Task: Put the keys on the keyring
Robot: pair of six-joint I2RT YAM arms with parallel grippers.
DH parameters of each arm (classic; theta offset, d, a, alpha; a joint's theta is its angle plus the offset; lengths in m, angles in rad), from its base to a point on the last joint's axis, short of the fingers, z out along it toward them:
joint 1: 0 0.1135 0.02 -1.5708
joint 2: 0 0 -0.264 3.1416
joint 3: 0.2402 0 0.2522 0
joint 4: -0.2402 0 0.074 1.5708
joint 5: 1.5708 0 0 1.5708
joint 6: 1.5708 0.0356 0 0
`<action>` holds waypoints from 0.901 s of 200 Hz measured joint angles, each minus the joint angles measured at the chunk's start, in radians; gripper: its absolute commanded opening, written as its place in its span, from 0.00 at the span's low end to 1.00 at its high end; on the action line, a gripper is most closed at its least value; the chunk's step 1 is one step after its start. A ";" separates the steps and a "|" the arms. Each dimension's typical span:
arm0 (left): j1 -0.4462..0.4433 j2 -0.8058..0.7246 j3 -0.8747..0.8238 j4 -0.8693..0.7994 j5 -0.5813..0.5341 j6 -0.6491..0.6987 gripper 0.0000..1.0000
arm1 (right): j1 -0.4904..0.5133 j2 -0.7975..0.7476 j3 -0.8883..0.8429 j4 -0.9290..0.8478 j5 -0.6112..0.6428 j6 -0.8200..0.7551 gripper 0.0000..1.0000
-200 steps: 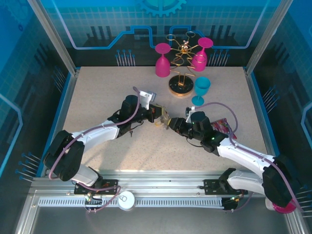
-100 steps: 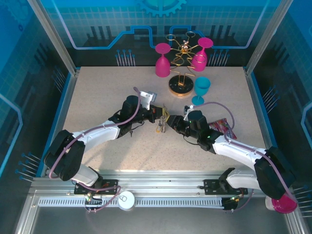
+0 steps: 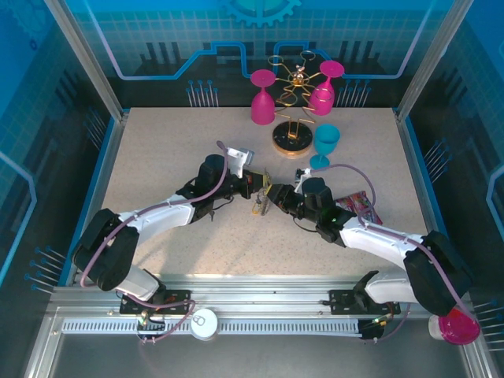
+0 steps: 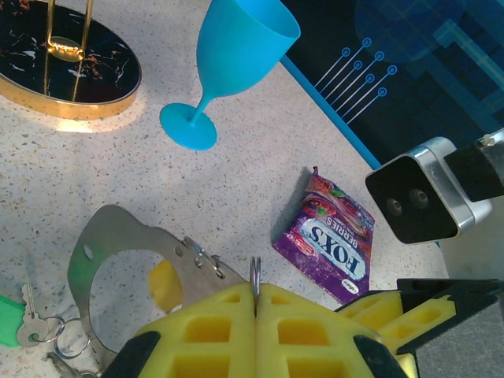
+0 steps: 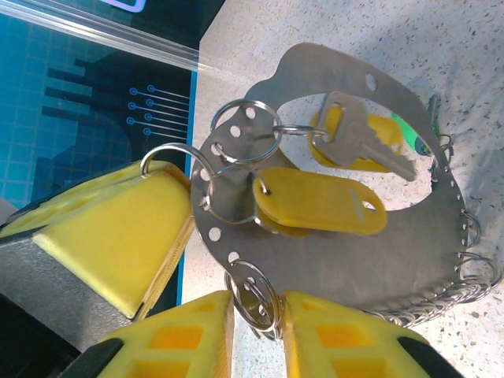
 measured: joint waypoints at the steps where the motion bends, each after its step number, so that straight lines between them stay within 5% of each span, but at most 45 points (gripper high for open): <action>1: 0.000 0.000 0.000 0.000 0.000 0.000 0.00 | 0.000 0.000 0.000 0.000 0.000 0.000 0.22; 135: -0.003 0.002 0.000 0.002 0.000 0.000 0.00 | 0.000 0.004 0.004 0.012 0.001 -0.001 0.18; 180: -0.004 0.002 0.000 0.002 0.000 0.000 0.00 | 0.000 0.010 0.013 0.007 0.001 -0.003 0.04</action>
